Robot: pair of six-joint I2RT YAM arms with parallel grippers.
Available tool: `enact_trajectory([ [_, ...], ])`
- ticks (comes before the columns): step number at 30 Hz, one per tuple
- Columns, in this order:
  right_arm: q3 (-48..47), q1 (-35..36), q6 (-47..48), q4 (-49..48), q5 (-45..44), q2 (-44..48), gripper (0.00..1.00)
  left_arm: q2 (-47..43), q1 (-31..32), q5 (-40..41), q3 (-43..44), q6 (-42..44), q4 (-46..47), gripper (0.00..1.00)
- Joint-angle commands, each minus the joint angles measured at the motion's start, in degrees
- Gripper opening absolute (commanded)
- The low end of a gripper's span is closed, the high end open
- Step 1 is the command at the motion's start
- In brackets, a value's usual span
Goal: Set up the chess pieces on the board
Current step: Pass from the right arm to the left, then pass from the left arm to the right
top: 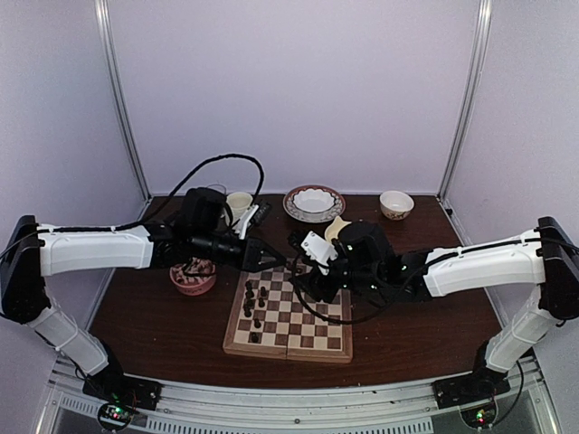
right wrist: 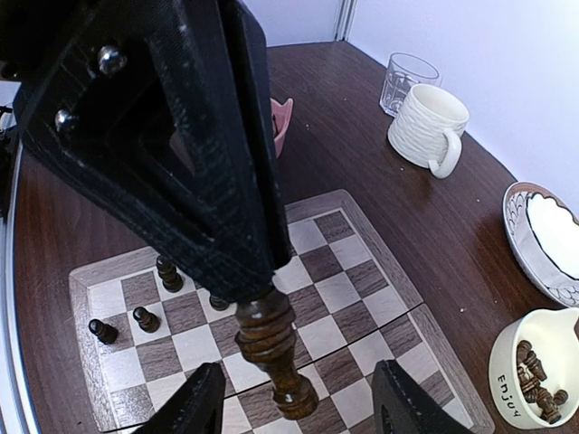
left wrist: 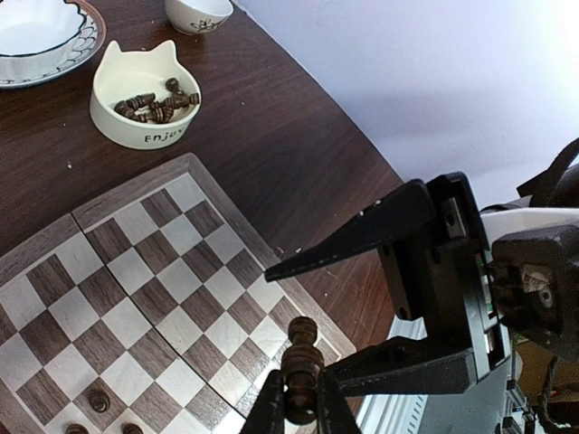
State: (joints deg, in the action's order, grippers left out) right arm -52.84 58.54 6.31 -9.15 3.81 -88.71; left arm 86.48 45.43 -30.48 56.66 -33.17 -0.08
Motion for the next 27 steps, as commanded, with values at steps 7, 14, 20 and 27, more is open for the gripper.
enact_trajectory([
  [7, -1.1, 0.4, 0.4, 1.7, 0.1, 0.2, 0.53, -1.0, 0.2, -0.3, 2.0, 1.4, 0.4, 0.08],
  [14, -0.9, 0.4, 0.3, 1.2, -0.4, 0.5, 0.50, -0.4, 0.3, -1.6, 2.4, 1.0, 0.4, 0.08],
  [20, -0.9, 0.4, 0.6, 1.4, 0.1, 0.7, 0.48, 0.8, 0.3, -3.0, 3.3, 0.9, -1.2, 0.08],
  [27, -1.0, 0.5, 0.7, 1.7, 0.8, 0.8, 0.44, 1.5, 0.3, -3.5, 3.7, 0.8, -1.5, 0.08],
])
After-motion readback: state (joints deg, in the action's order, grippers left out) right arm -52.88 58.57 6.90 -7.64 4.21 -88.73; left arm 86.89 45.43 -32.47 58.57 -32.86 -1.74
